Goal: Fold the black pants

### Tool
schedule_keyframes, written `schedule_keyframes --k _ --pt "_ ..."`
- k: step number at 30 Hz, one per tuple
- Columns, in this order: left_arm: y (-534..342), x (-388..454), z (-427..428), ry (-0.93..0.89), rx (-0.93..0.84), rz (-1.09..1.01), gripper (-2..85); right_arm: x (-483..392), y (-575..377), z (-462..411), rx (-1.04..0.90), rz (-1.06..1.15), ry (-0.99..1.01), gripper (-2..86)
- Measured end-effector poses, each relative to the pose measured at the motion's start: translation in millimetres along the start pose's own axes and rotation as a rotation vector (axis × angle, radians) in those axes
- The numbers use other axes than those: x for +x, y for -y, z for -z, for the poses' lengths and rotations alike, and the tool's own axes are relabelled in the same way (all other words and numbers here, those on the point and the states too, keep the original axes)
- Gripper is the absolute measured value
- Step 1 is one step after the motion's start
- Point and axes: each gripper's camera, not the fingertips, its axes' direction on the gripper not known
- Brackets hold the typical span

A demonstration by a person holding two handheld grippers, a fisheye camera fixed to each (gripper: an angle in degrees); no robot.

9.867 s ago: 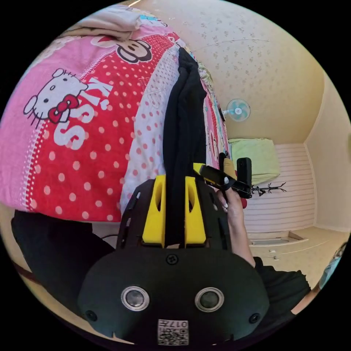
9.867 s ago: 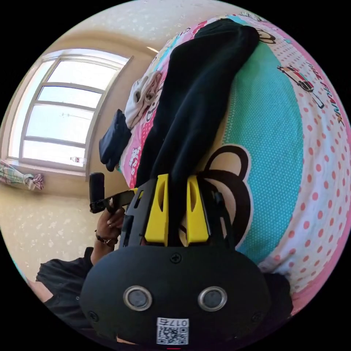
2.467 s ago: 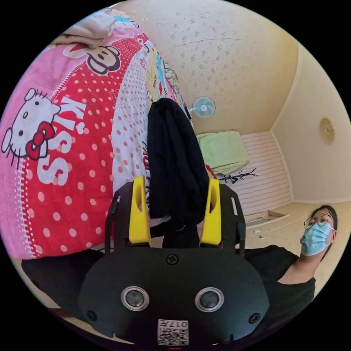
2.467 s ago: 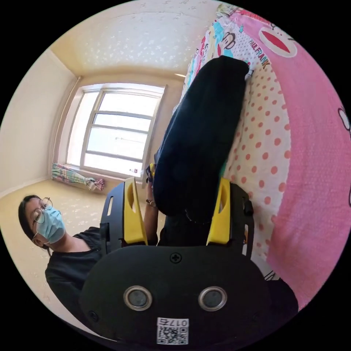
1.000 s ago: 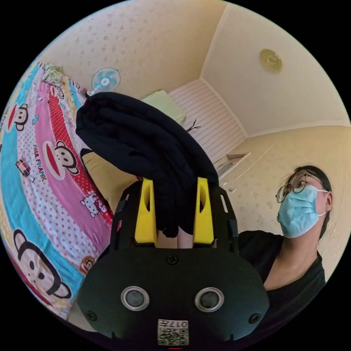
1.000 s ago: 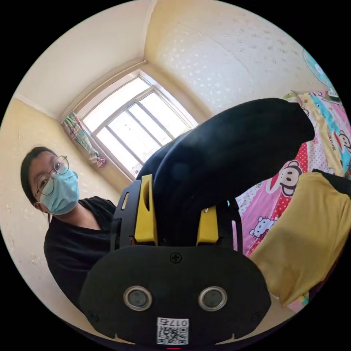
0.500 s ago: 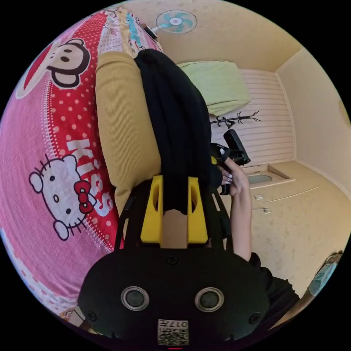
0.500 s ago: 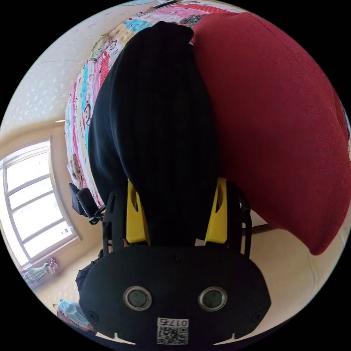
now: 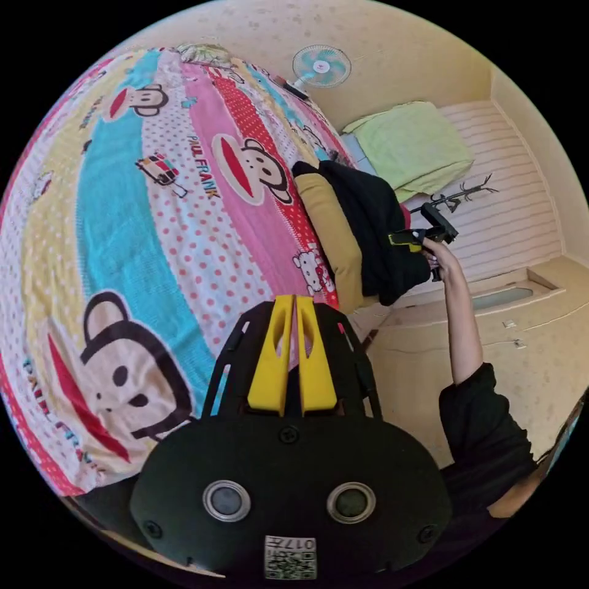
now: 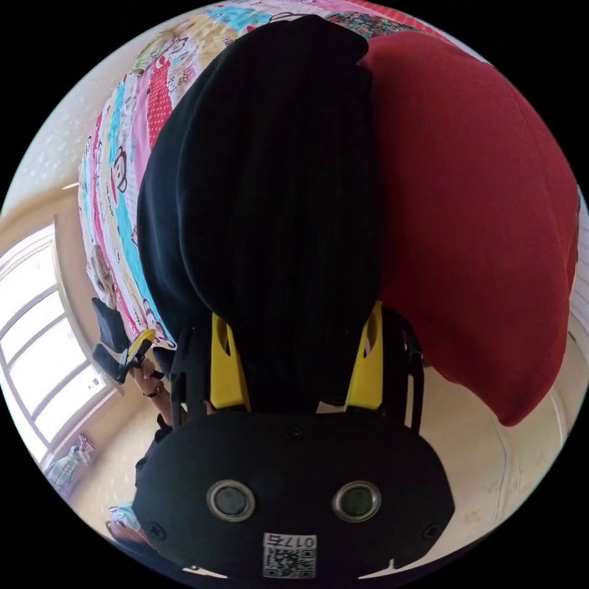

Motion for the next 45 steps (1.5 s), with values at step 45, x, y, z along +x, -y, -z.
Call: schedule_keyframes --k 45 --pt "-209 -125 314 0.440 0.175 0.250 -1.0 -342 -8 -118 -0.126 -0.145 -0.435 16.3"
